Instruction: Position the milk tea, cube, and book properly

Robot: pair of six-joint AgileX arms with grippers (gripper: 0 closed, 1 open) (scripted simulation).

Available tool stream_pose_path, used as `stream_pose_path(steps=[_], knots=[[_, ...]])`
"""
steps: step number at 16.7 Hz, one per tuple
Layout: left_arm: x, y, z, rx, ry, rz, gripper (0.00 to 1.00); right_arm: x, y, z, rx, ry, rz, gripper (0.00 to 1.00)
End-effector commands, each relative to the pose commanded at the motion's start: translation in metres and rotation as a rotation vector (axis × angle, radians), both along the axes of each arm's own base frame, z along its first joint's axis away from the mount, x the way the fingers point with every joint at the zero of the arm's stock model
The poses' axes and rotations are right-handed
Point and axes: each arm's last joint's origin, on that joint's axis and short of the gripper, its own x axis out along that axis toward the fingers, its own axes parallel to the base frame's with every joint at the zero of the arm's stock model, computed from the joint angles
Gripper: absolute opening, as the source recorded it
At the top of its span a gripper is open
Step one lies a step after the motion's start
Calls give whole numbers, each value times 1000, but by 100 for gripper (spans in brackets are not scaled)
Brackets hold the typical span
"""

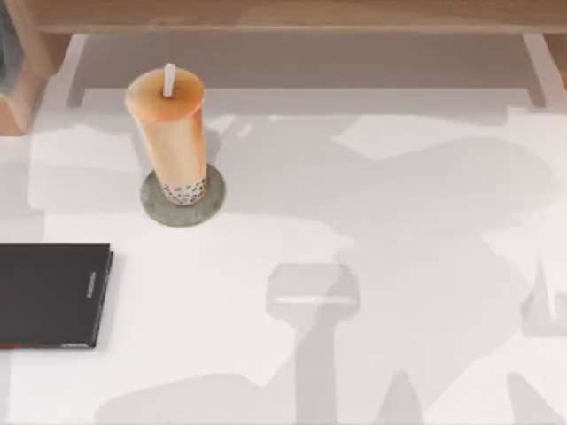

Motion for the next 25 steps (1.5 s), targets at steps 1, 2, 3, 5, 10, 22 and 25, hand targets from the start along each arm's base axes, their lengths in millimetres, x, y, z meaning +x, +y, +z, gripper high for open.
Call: stream_pose_path(steps=[1, 2, 3, 5, 10, 22, 25], knots=[[-3, -28, 12, 22, -89, -33, 0, 0, 0, 0, 0, 0, 0, 100], [-8, -57, 22, 34, -177, -71, 0, 0, 0, 0, 0, 0, 0, 100], [-14, -85, 30, 37, -263, -113, 0, 0, 0, 0, 0, 0, 0, 100], [-27, -142, 35, 19, -411, -206, 0, 0, 0, 0, 0, 0, 0, 100], [-61, -270, 5, -97, -610, -468, 0, 0, 0, 0, 0, 0, 0, 100], [-111, -399, -73, -204, -558, -792, 0, 0, 0, 0, 0, 0, 0, 100], [-110, -399, -73, -202, -557, -789, 0, 0, 0, 0, 0, 0, 0, 100]])
